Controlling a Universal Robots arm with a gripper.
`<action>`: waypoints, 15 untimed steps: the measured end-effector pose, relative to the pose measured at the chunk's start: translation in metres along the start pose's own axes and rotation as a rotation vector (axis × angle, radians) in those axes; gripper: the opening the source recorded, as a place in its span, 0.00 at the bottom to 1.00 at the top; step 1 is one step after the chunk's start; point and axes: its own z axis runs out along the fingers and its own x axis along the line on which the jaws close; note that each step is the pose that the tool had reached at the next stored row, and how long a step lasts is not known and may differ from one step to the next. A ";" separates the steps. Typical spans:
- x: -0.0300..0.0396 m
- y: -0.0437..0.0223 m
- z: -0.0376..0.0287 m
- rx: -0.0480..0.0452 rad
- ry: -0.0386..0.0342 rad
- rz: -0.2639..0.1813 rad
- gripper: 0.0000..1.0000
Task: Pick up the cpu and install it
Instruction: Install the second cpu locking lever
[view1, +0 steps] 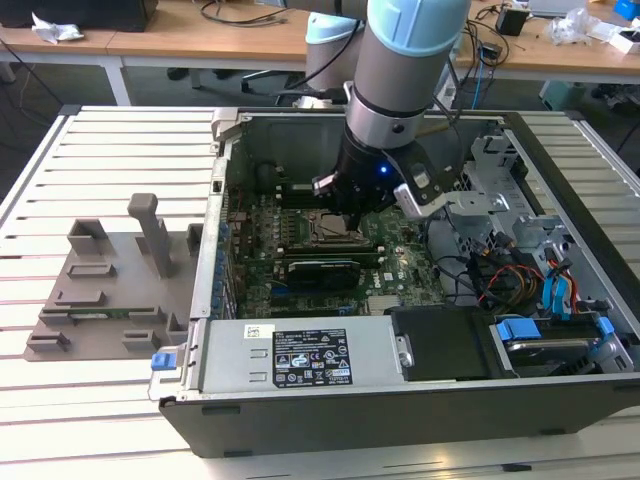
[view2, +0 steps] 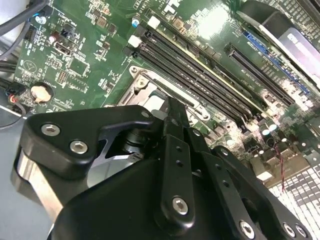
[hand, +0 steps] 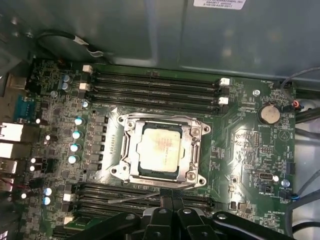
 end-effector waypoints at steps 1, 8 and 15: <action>0.0000 -0.0003 0.0017 0.0001 0.0001 0.000 0.11; 0.0022 -0.0021 0.0169 -0.0001 0.0001 0.000 0.11; 0.0268 -0.0024 0.0319 -0.0021 0.0000 0.000 0.11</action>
